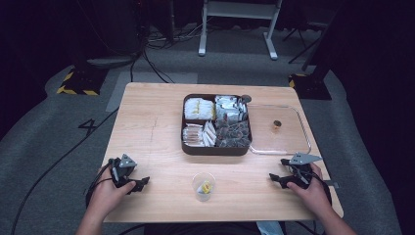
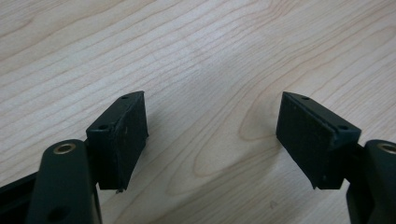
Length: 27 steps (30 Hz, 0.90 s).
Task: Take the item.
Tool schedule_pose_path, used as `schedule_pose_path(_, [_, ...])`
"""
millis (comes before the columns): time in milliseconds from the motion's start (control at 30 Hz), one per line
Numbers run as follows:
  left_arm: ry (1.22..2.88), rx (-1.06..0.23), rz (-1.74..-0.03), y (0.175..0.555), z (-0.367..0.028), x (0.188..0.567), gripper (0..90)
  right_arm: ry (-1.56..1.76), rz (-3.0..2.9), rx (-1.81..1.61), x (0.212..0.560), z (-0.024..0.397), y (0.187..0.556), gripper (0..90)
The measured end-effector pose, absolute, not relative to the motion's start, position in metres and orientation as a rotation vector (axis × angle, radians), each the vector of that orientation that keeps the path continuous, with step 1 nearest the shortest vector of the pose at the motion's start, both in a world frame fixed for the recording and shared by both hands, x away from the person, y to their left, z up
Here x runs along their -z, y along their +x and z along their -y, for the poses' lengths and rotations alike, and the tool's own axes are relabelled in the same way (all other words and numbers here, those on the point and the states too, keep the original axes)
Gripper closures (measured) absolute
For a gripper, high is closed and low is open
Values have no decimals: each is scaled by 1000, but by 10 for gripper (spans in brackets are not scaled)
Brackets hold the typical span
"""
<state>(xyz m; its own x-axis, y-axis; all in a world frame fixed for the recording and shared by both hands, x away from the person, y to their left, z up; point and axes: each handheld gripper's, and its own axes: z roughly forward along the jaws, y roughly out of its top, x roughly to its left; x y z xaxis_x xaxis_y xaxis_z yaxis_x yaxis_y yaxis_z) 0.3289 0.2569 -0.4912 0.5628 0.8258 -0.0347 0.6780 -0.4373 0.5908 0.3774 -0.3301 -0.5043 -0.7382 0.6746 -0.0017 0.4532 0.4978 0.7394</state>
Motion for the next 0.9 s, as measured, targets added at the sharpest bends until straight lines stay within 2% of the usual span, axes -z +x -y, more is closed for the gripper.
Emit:
schedule_pose_path(133, [2203, -392, -1165, 328, -259, 499, 150, 951, -2454, -1084, 504, 330, 377, 169])
schedule_pose_path(267, [2161, -422, -1114, 328, -266, 505, 124, 951, -2454, -1084, 504, 330, 377, 169])
schedule_pose_path(900, [2152, -424, -1131, 331, -268, 505, 112, 972, -2437, -1066, 504, 328, 376, 150])
